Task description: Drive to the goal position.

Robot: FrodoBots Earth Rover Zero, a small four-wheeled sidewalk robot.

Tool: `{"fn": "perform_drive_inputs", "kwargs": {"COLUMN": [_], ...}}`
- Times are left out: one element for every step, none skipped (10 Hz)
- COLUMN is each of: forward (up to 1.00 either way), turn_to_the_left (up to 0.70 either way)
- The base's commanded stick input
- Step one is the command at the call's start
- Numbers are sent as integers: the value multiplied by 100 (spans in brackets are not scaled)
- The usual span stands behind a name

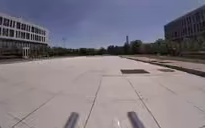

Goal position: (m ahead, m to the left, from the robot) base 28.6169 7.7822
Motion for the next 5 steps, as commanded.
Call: {"fn": "perform_drive_inputs", "kwargs": {"forward": [70,70,70,70,70], "turn_to_the_left": [0,0,0,-1,-2]}}
